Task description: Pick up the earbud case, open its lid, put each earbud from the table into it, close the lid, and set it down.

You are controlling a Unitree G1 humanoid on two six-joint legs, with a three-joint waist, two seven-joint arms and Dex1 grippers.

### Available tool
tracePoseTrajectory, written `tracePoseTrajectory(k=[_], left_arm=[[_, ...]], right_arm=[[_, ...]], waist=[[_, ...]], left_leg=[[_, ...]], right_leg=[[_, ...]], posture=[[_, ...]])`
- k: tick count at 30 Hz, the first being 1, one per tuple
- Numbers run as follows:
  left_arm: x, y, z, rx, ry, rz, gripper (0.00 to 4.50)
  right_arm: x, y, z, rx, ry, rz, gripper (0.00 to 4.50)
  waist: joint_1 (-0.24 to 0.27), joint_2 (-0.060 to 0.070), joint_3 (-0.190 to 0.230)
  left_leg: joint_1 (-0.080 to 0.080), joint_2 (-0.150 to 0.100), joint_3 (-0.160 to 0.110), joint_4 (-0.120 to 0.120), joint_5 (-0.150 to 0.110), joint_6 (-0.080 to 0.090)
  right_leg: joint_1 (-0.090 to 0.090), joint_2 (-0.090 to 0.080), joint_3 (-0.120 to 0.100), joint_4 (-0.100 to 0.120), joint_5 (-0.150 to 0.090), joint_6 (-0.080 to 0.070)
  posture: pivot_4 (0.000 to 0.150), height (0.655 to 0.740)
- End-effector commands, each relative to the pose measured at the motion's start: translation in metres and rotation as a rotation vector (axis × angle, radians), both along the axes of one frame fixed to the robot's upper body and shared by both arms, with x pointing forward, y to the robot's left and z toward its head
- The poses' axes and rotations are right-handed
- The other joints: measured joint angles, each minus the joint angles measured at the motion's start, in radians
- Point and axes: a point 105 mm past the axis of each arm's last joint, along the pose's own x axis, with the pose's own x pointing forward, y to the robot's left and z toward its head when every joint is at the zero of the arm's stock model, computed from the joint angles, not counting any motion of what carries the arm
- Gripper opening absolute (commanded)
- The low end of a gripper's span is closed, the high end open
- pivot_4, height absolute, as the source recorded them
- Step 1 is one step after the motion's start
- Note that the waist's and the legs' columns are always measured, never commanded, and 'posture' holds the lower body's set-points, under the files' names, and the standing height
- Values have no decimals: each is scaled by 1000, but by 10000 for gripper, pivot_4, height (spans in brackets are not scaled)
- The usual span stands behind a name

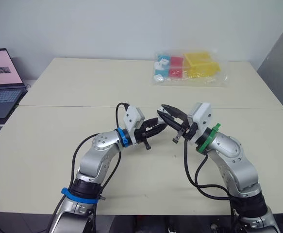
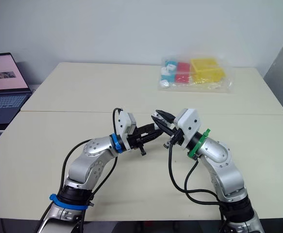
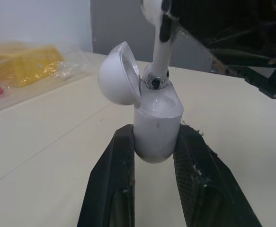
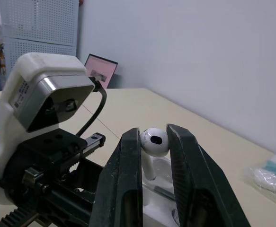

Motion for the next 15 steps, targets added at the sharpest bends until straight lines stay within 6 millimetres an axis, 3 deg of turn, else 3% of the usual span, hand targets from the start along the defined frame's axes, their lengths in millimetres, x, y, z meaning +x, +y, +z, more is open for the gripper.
tracePoseTrajectory(k=[1, 15], left_arm=[[-5, -2, 21, -31, -67, -26, 7606], [-6, -1, 21, -32, -60, -21, 7606]], right_arm=[[-1, -1, 2, 15, -35, -13, 4256], [-2, 0, -9, 19, -3, -17, 4256]], waist=[[0, 0, 0], [0, 0, 0]], left_leg=[[0, 0, 0, 0, 0, 0], [0, 0, 0, 0, 0, 0]], right_leg=[[0, 0, 0, 0, 0, 0], [0, 0, 0, 0, 0, 0]], posture=[[1500, 7345], [1500, 7345]])
